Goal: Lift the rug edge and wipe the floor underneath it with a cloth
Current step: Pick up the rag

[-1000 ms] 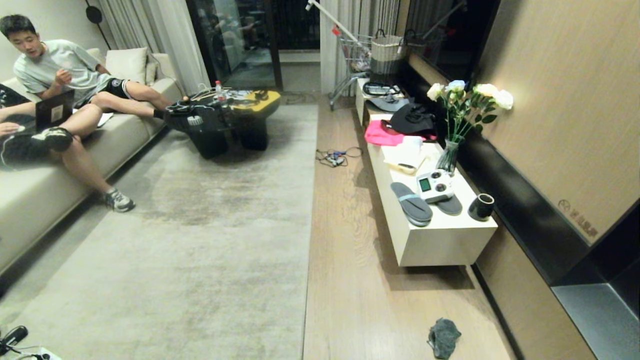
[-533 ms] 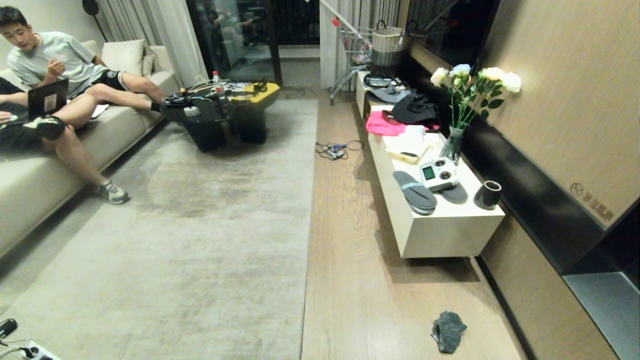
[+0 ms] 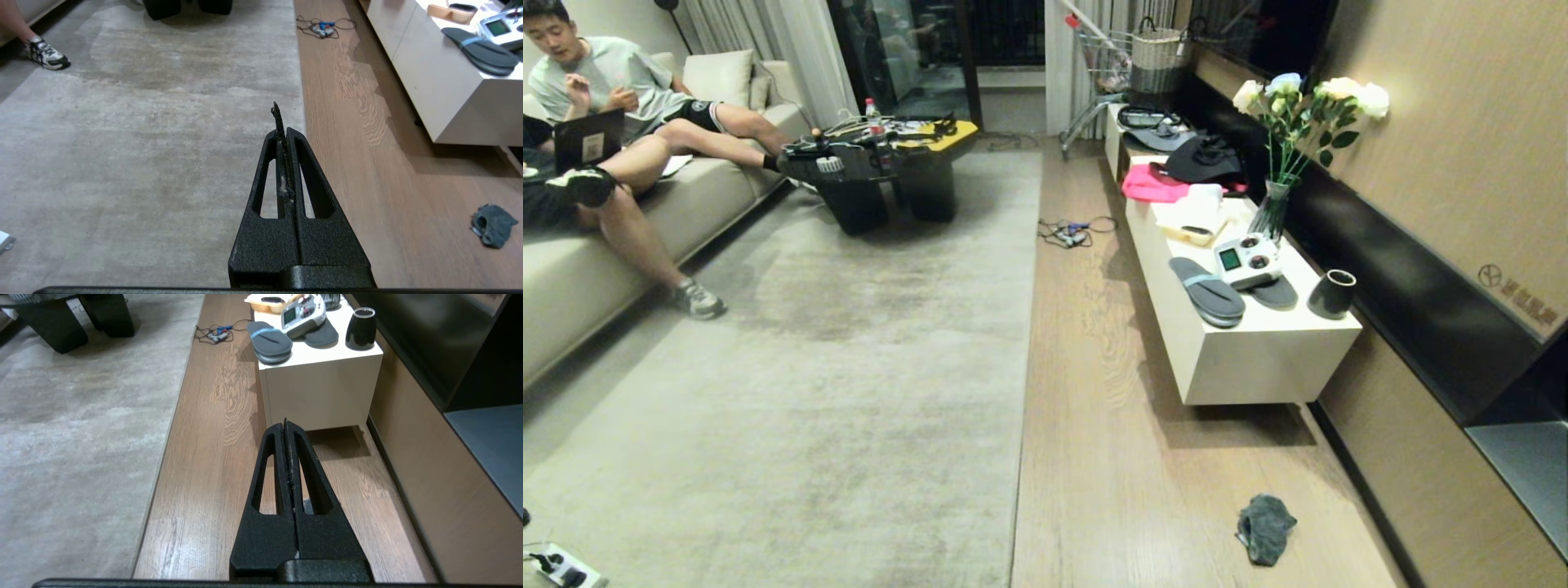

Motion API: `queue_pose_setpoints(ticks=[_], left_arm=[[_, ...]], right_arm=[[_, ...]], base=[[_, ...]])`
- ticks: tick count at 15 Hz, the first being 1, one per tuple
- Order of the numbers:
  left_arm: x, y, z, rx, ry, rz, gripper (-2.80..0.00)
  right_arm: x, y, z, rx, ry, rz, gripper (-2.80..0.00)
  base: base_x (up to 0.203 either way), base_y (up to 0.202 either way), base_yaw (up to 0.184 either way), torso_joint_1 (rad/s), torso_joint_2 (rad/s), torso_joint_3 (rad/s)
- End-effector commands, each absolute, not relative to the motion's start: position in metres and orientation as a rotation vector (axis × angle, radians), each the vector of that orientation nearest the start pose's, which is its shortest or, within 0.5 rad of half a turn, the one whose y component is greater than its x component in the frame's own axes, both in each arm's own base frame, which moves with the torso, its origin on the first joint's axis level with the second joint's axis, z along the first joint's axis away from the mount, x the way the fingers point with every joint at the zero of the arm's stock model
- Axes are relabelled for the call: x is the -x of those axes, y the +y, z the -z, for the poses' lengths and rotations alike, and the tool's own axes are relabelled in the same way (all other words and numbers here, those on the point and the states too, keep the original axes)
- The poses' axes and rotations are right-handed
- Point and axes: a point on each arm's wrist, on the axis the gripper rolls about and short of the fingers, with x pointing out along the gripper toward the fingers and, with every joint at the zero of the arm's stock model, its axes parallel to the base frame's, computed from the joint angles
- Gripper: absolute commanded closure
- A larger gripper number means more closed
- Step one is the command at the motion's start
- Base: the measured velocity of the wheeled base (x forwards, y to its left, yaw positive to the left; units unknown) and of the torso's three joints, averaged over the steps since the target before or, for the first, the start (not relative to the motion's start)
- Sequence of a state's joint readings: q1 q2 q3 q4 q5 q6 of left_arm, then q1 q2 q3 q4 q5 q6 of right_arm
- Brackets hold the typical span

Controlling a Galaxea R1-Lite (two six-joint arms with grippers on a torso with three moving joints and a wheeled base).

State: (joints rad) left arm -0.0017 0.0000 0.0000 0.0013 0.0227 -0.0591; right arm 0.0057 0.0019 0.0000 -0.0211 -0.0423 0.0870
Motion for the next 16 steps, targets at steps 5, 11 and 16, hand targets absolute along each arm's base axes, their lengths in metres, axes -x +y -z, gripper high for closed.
queue_pose_setpoints(ticks=[5, 11, 16], left_arm=[[0.0227, 0.0006, -0.0753, 0.06, 0.002, -0.022, 0.0], [0.0227, 0.0006, -0.0754, 0.06, 0.002, -0.022, 0.0], [0.0227, 0.0006, -0.0754, 0.06, 0.002, -0.022, 0.0]], right_arm=[[0.0226, -0.0011, -0.0778, -0.088, -0.02, 0.036, 0.0], [0.0226, -0.0011, -0.0778, -0.088, -0.02, 0.036, 0.0], [0.0226, -0.0011, -0.0777, -0.088, -0.02, 0.036, 0.0]], base=[[0.0, 0.0, 0.0, -0.036, 0.45, 0.409], [0.0, 0.0, 0.0, 0.009, 0.24, 0.252], [0.0, 0.0, 0.0, 0.0, 0.0, 0.0]])
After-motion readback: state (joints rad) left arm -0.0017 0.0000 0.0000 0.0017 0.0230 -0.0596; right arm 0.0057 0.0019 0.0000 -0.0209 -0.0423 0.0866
